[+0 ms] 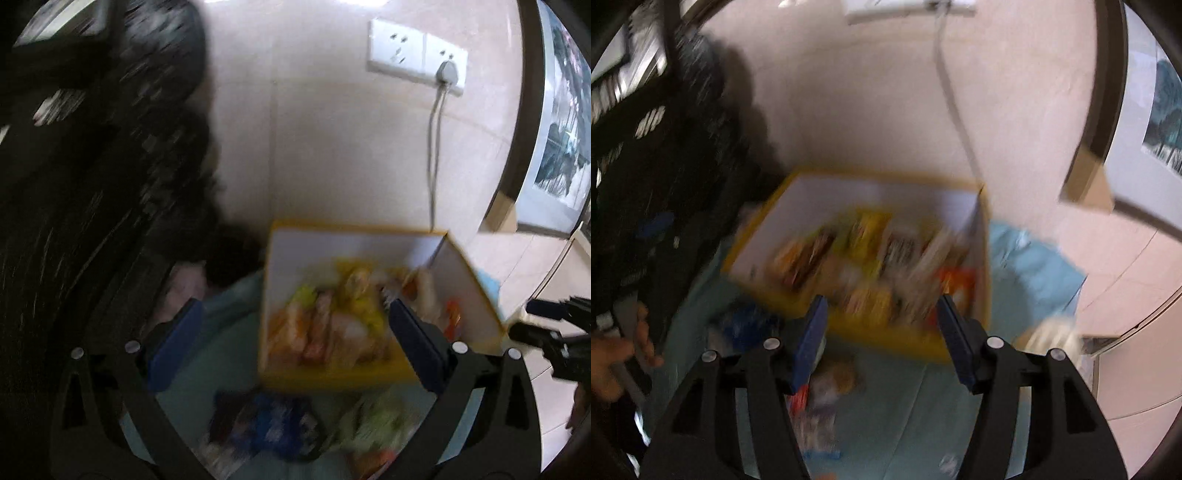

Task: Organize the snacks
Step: 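Carry both packets over the yellow box and open both tools, then grasp the white-purple packet with the right tool while the left grasps the blue-white packet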

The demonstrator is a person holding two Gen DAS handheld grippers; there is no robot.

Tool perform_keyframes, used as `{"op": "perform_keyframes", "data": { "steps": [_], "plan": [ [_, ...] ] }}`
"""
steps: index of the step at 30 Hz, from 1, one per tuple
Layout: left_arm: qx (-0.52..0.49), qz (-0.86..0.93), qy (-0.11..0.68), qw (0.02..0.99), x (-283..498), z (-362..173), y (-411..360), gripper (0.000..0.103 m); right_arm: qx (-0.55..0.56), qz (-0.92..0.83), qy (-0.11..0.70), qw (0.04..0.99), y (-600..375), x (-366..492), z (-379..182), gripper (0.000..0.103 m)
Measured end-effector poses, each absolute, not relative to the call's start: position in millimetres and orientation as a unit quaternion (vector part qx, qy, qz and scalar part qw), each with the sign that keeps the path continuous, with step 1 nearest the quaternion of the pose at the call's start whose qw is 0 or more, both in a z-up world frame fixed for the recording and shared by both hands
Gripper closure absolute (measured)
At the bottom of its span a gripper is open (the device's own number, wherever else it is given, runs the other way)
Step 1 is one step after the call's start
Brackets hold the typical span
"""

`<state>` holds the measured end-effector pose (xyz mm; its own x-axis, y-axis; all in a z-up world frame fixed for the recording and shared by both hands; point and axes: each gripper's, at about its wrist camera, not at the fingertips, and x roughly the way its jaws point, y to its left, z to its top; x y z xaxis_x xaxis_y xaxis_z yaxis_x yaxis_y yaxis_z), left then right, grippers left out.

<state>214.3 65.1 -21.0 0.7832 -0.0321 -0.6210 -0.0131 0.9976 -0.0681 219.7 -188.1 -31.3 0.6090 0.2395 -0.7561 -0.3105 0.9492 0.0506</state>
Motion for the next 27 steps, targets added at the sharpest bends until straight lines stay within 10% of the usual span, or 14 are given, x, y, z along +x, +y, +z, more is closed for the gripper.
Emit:
{"op": "perform_keyframes", "data": {
  "steps": [10,27],
  "plan": [
    [-0.052,0.097,0.449,0.887,126,-147,117,0.002,-0.099,0.17,0.52,0.831,-148,135,-166,0.038],
    [-0.021,0.063,0.464,0.883,170,-195,112,0.002,-0.134,0.172,0.523,0.824,-117,130,-205,0.037]
  ]
}}
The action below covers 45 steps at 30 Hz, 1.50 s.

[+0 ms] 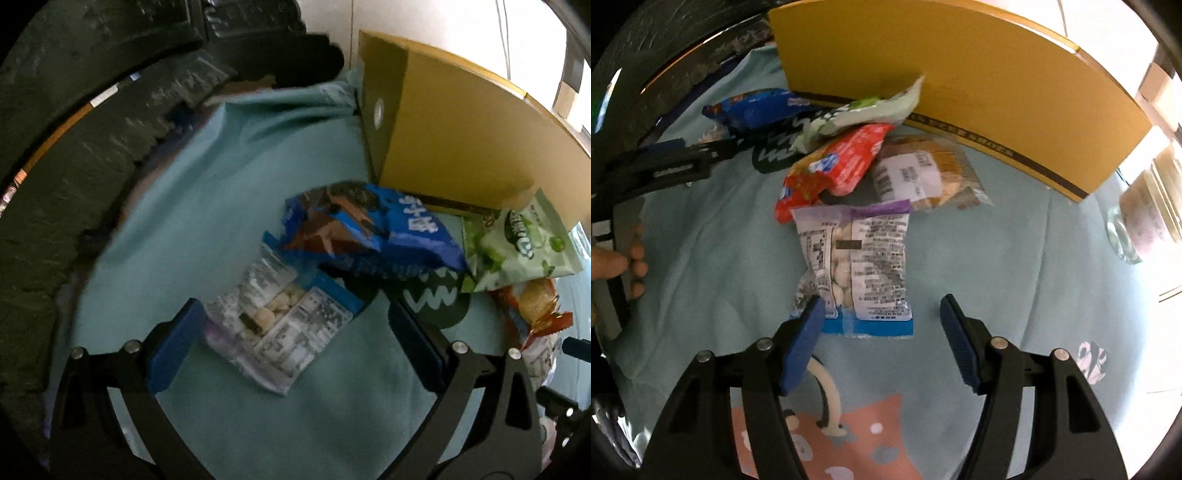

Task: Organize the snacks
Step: 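Grasp the white-purple packet with the right tool while the left grasps the blue-white packet, then carry both packets over the yellow box and open both tools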

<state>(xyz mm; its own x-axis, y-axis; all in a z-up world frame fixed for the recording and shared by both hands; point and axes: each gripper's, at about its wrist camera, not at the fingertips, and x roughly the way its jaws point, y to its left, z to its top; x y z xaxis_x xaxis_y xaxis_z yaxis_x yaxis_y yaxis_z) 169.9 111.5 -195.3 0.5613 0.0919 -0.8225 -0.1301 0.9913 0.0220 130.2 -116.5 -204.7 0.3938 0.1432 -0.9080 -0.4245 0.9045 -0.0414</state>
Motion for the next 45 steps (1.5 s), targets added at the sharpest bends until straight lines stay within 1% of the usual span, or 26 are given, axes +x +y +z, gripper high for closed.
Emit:
{"op": "perform_keyframes", "data": {
  "steps": [1,2,3,4,5,6,7,8,9,10,18,27,29,30,31,32,33,35,36,37,39,42,43,45],
  "plan": [
    [-0.017,0.056,0.472,0.879,171,-201,109,0.004,-0.136,0.175,0.522,0.824,-114,131,-205,0.037],
    [-0.019,0.048,0.472,0.88,170,-203,107,0.012,-0.137,0.178,0.52,0.824,-112,131,-205,0.037],
    [-0.02,0.036,0.46,0.887,168,-201,106,0.017,-0.14,0.184,0.518,0.824,-109,133,-206,0.037],
    [-0.018,0.025,0.455,0.89,166,-201,104,0.026,-0.142,0.188,0.517,0.823,-108,133,-206,0.037],
    [-0.018,0.012,0.451,0.893,165,-199,103,0.041,-0.144,0.196,0.518,0.82,-106,134,-207,0.038],
    [-0.02,0.001,0.447,0.894,164,-198,102,0.051,-0.141,0.21,0.518,0.817,-105,134,-206,0.05],
    [-0.023,-0.008,0.446,0.895,163,-197,103,0.076,-0.145,0.215,0.517,0.816,-105,132,-204,0.068],
    [-0.032,-0.02,0.445,0.895,161,-196,103,0.085,-0.159,0.219,0.513,0.815,-102,130,-203,0.073],
    [-0.034,-0.022,0.444,0.895,159,-196,102,0.085,-0.159,0.23,0.511,0.813,-101,129,-201,0.094],
    [-0.036,-0.02,0.444,0.895,156,-196,102,0.085,-0.158,0.233,0.505,0.816,-102,128,-198,0.096],
    [-0.064,-0.023,0.433,0.899,133,-193,98,0.086,-0.108,0.245,0.504,0.821,-128,119,-181,0.097],
    [-0.069,-0.026,0.436,0.897,116,-187,88,0.086,-0.081,0.253,0.522,0.81,-140,107,-190,0.098],
    [-0.067,-0.028,0.438,0.896,114,-188,87,0.086,-0.056,0.267,0.536,0.799,-141,108,-199,0.095],
    [-0.066,-0.027,0.439,0.896,114,-188,86,0.086,-0.049,0.262,0.544,0.795,-143,110,-201,0.081],
    [-0.065,-0.027,0.44,0.895,114,-188,86,0.086,-0.046,0.251,0.547,0.797,-144,113,-202,0.062],
    [-0.063,-0.026,0.442,0.894,114,-188,85,0.086,-0.043,0.24,0.544,0.803,-143,116,-201,0.052],
    [-0.061,-0.027,0.444,0.894,114,-188,83,0.086,-0.039,0.227,0.537,0.811,-145,119,-199,0.046],
    [-0.051,-0.03,0.445,0.894,115,-188,80,0.086,-0.018,0.223,0.538,0.813,-142,133,-201,0.046],
    [-0.047,-0.032,0.446,0.893,116,-188,80,0.086,-0.018,0.221,0.544,0.809,-138,139,-205,0.042],
    [-0.042,-0.032,0.449,0.892,116,-189,79,0.086,-0.022,0.224,0.533,0.816,-134,141,-204,0.04],
    [-0.04,-0.03,0.451,0.891,116,-189,78,0.086,-0.035,0.224,0.534,0.814,-122,146,-205,0.037],
    [-0.04,-0.03,0.451,0.891,115,-187,79,0.086,-0.043,0.244,0.533,0.809,-103,147,-207,0.038],
    [-0.039,-0.03,0.451,0.891,114,-186,79,0.086,-0.043,0.255,0.53,0.807,-98,147,-207,0.05],
    [-0.04,-0.028,0.451,0.891,113,-185,81,0.086,-0.034,0.277,0.536,0.797,-95,148,-209,0.062]
  ]
}}
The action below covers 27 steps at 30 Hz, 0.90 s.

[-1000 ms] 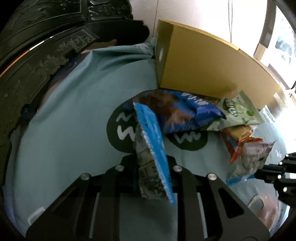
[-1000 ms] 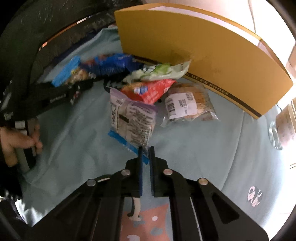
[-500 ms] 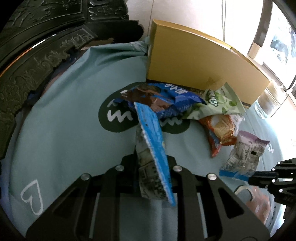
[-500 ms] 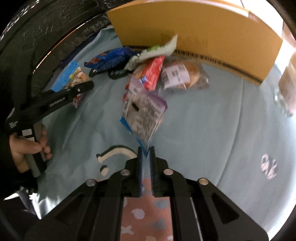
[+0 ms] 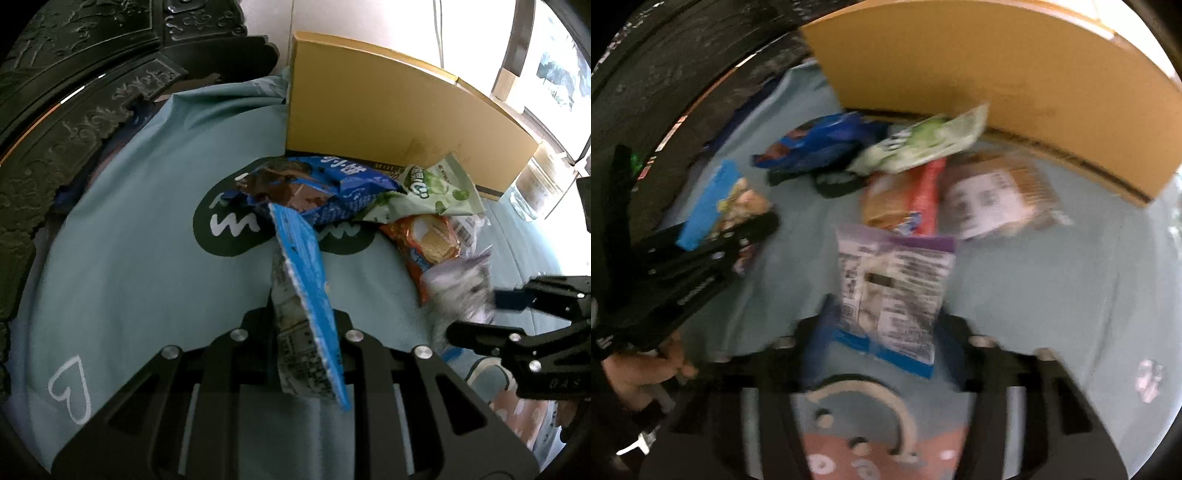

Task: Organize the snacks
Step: 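Carry both packets over the yellow box and open both tools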

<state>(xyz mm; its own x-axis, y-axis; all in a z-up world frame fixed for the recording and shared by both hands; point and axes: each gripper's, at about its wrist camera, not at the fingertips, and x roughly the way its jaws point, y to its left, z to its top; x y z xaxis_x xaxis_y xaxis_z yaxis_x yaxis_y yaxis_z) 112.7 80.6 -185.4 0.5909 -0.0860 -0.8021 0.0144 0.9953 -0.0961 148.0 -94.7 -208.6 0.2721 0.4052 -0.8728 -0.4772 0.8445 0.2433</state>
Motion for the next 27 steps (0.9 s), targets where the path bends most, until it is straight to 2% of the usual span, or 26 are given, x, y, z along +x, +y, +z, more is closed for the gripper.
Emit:
{"op": "perform_keyframes", "data": {
  "steps": [1,4,14,21,27],
  "plan": [
    [-0.04,-0.028,0.451,0.891,112,-185,81,0.086,-0.034,0.281,0.537,0.794,-95,149,-208,0.069],
    [-0.038,-0.028,0.449,0.892,109,-182,81,0.086,-0.032,0.288,0.535,0.793,-101,146,-203,0.078],
    [-0.047,-0.051,0.406,0.911,92,-135,64,0.086,0.006,0.295,0.479,0.827,-147,128,-140,0.079],
    [-0.034,-0.085,0.343,0.935,116,-60,40,0.086,0.019,0.283,0.395,0.874,-179,146,-36,0.079],
    [-0.009,-0.118,0.293,0.949,173,23,17,0.086,0.005,0.257,0.342,0.904,-193,179,50,0.079]
  ]
}}
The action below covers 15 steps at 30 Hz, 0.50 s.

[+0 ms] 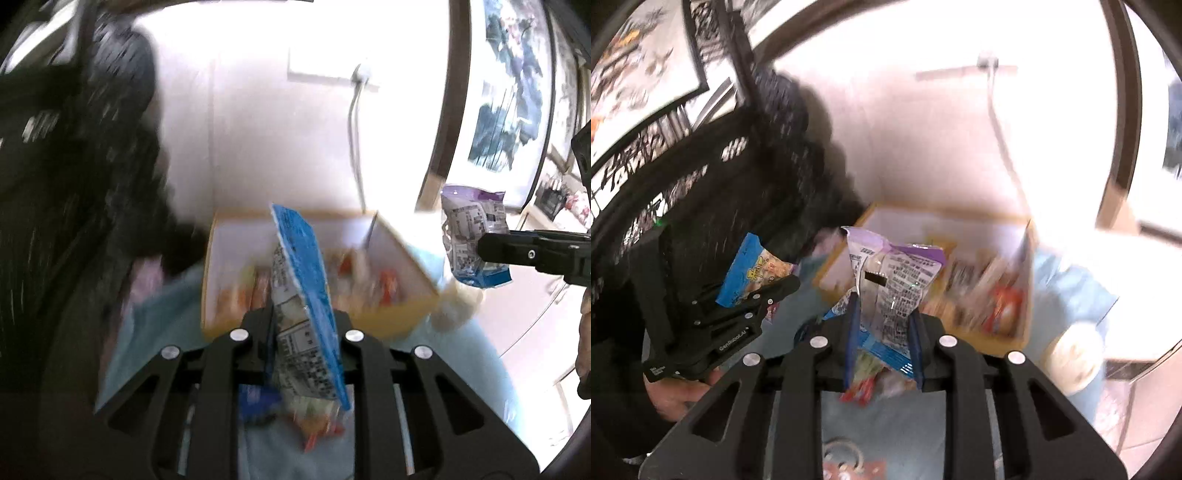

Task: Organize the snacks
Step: 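Carry both packets over the yellow box and open both tools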

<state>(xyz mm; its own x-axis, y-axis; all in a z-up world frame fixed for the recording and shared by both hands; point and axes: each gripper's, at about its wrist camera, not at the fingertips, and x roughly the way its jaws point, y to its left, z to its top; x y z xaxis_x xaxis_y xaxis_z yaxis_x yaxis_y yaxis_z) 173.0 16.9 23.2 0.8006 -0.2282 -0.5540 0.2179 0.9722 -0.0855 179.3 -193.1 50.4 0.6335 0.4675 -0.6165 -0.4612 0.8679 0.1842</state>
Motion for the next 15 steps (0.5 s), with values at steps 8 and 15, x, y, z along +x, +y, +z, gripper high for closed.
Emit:
{"op": "perform_keyframes", "data": {
  "steps": [8,15],
  "plan": [
    [0.019,-0.133,0.273,0.953,252,94,-14,0.048,0.004,0.211,0.328,0.921,-199,248,108,0.076],
    [0.026,-0.102,0.3,0.948,282,75,-1,0.002,0.015,0.131,0.364,0.922,-215,284,79,0.045]
  ]
}}
